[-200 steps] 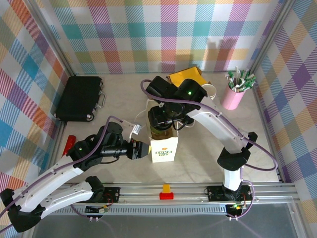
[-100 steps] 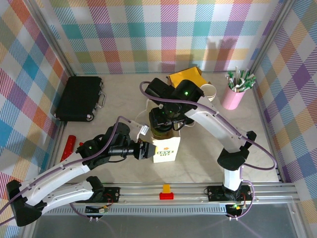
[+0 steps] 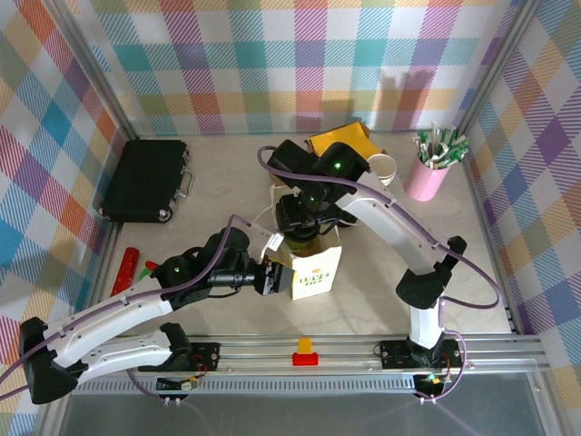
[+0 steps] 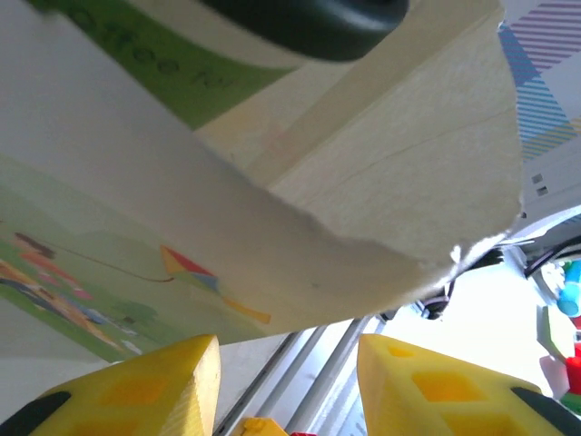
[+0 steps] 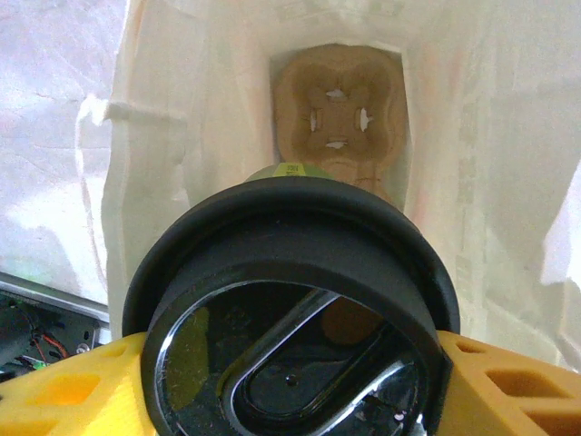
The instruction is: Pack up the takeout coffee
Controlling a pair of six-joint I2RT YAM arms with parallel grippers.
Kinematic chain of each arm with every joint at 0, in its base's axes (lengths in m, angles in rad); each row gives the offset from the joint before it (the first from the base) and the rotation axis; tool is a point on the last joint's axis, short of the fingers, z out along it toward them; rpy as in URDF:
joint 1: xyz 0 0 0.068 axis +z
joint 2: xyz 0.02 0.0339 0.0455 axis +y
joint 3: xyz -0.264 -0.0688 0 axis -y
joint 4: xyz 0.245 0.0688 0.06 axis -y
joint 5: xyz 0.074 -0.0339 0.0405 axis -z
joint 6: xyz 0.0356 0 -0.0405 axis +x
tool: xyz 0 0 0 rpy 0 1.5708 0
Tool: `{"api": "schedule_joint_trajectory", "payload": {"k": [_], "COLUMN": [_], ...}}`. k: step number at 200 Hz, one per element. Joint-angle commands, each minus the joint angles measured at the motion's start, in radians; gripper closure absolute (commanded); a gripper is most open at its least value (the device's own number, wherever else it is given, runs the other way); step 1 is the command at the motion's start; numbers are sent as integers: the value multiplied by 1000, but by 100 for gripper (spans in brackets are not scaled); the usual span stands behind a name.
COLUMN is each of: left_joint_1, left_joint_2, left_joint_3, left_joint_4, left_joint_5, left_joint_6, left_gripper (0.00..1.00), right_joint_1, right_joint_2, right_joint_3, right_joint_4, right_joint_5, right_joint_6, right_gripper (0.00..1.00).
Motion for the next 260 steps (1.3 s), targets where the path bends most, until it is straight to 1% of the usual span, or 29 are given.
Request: {"api": "schedule_joint_trajectory", "payload": {"k": [1,30,90,162,260], "left_joint_1": [-8,-8,-8,-8,-8], "left_joint_2": [-49,-75,-135,-133,-127], "left_joint_3": [31,42,56,48,48], "left_joint_4": [-68,-120,-187,-187,-191], "left_joint_5": [-62,-77,-113,-121,-131], "left_joint_6": [55,80,129,135,137], "left_gripper": [56,55,49,48,48], "right_joint_1": [-5,-11,-27,-39,-45], "right_joint_2": [17,22,31,57,51], "right_joint_3": [-6,-17,-51,-76,-186], "right_joint_4": [-174,-175,-173,-171,-112], "right_joint_5": [-23,-20,-19,-32,-44], "right_joint_6": [13,18,17,5,-21], "right_gripper": [40,40,40,40,40]}}
